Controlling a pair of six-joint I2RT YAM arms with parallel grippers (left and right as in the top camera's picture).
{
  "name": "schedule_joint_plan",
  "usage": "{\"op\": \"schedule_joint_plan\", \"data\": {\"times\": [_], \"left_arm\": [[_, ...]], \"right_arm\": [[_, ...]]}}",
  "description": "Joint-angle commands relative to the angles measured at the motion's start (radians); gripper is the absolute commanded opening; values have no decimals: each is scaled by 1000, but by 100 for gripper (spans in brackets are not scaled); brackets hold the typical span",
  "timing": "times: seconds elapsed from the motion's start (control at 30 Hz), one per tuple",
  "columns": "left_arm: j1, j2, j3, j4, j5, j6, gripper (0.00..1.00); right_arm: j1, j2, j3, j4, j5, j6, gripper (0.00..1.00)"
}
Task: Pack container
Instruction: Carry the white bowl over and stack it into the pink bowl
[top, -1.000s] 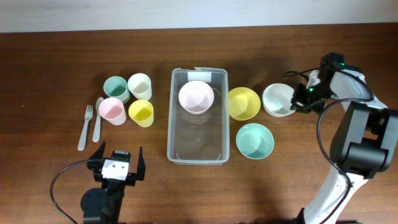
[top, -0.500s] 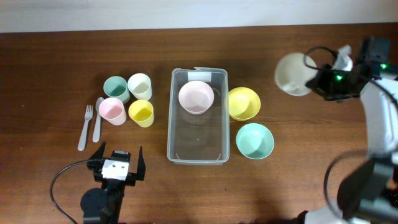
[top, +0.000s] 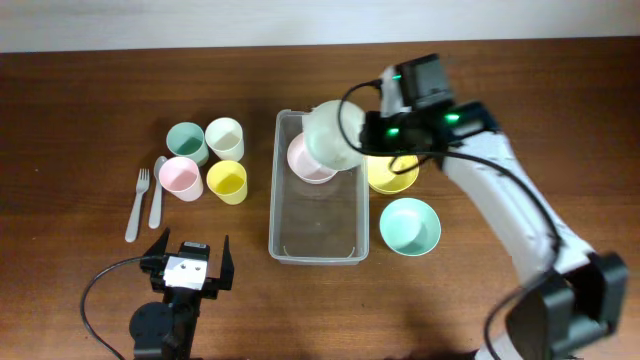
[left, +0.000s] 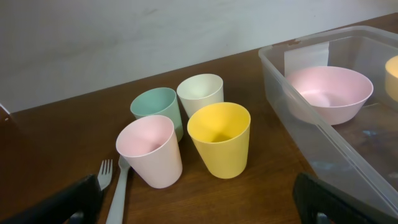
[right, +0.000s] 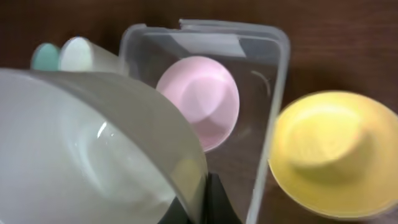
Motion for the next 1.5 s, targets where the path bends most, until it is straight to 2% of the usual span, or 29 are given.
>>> {"op": "schedule_joint_plan", "data": {"times": [0.0, 0.2, 0.43, 0.47, 0.5, 0.53, 0.63, 0.77, 0.97, 1.07, 1.2, 1.33, 1.4, 1.47], "left_arm": [[-2, -6, -8, 4, 15, 9, 100], [-2, -6, -8, 4, 15, 9, 100], [-2, -6, -8, 4, 15, 8, 100], [-2, -6, -8, 4, 15, 8, 100], [-2, -6, -8, 5, 15, 9, 100], [-2, -6, -8, 4, 15, 9, 100], [-2, -6, -8, 4, 15, 9, 100], [-2, -6, -8, 4, 15, 9, 100], [-2, -6, -8, 4, 15, 9, 100], [-2, -6, -8, 4, 15, 9, 100], [-2, -6, -8, 4, 15, 8, 100], [-2, -6, -8, 4, 15, 8, 100], [-2, -6, -8, 4, 15, 9, 100], [-2, -6, -8, 4, 15, 9, 100]], "right_arm": [[22, 102, 3, 50, 77, 55, 4], [24, 243, 3, 173, 26, 55, 4], [24, 264, 8, 242, 6, 31, 5], [24, 264, 10, 238, 6, 31, 31], [24, 263, 10, 238, 5, 31, 43], [24, 253, 18, 229, -4, 29, 46], [24, 219, 55, 166, -11, -8, 46], [1, 138, 126, 8, 70, -16, 46], [-128, -50, 156, -163, 119, -16, 46], [-186, -97, 156, -192, -23, -69, 29], [-132, -55, 155, -182, -80, -93, 29], [-19, 69, 155, -105, 0, -122, 31], [8, 129, 155, -66, 67, -128, 38], [23, 193, 155, -17, 70, -172, 40]]}}
